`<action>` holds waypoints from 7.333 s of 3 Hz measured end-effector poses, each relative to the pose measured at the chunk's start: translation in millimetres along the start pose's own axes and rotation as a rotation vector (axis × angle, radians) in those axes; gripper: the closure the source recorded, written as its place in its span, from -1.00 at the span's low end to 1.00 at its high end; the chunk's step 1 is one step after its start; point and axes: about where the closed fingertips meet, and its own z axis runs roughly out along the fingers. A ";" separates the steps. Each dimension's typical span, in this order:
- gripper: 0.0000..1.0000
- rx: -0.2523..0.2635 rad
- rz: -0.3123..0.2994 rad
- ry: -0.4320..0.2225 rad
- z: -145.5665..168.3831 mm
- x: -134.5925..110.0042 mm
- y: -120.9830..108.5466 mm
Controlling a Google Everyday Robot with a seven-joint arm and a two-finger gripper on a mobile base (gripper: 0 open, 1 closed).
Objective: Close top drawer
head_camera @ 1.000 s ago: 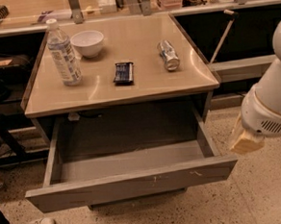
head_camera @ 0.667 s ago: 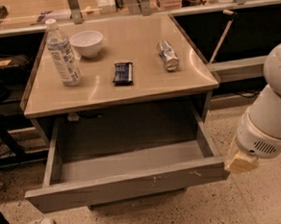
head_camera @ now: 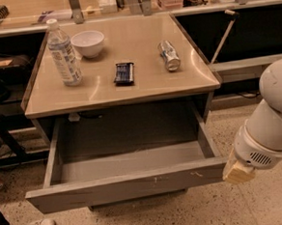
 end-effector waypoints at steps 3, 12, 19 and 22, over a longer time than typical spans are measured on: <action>1.00 -0.069 0.058 -0.063 81.3 -29.0 -5.8; -1.00 -0.058 0.029 -0.072 99.1 -56.2 -24.8; 1.00 -0.026 0.004 -0.073 89.1 -75.1 -35.0; 1.00 -0.009 -0.032 -0.045 107.8 -130.5 -74.7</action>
Offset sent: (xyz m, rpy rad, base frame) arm 0.0135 0.0429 -0.0854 0.0989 0.0542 -0.0656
